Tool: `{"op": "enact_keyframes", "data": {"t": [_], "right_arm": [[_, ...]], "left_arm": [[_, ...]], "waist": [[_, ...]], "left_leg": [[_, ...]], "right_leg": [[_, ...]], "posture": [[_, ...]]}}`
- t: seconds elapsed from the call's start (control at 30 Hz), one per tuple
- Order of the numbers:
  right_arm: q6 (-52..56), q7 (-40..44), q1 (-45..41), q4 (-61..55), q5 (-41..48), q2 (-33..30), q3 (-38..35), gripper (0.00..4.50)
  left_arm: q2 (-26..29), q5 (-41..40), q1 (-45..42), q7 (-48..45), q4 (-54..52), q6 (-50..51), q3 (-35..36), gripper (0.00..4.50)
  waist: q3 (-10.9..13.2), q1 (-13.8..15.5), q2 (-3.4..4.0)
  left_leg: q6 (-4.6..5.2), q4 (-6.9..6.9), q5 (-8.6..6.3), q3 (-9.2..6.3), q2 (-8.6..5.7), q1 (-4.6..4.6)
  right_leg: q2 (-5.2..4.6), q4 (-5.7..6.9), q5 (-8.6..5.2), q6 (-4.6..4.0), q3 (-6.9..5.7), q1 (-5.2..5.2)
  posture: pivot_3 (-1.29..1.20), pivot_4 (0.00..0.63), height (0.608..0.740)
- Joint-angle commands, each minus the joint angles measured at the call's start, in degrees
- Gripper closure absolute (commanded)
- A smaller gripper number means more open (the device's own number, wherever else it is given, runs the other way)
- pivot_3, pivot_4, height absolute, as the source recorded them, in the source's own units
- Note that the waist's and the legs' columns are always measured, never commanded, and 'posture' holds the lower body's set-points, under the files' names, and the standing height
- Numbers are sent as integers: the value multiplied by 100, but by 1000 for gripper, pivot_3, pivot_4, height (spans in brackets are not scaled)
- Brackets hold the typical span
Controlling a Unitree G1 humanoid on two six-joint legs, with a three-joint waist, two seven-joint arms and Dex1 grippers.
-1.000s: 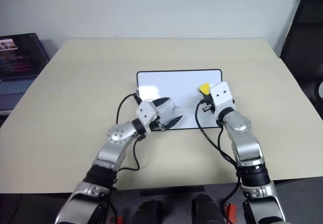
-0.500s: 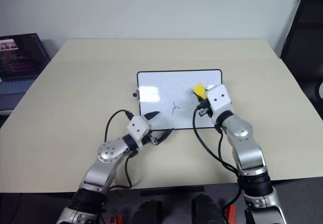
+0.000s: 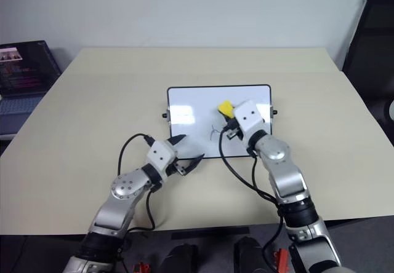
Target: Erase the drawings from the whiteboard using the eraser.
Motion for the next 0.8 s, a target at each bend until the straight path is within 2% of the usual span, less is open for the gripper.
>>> {"op": "enact_keyframes", "data": {"t": [0.03,0.33,0.8], "right_arm": [[-152,-60,-209,198,-135,93,124,3430],[124,165,-227,536,-414,-92,374,3430],[305,855,429,-64,-572,-555,1034,3430]], "left_arm": [[57,20,-101,55,-78,-80,87,0],[103,-9,-164,54,4,-96,125,0],[303,-67,-382,-7,388,-284,331,0]], "waist": [[0,13,0],[-1,41,0],[-3,54,0]], "left_leg": [[0,0,0,-1,0,0],[0,3,0,1,2,3],[0,26,0,-3,0,17]], "right_leg": [[0,0,0,0,-1,0],[-2,6,1,-1,1,1],[0,17,5,-9,-4,17]], "posture": [[0,150,740],[0,150,740],[0,150,740]]}}
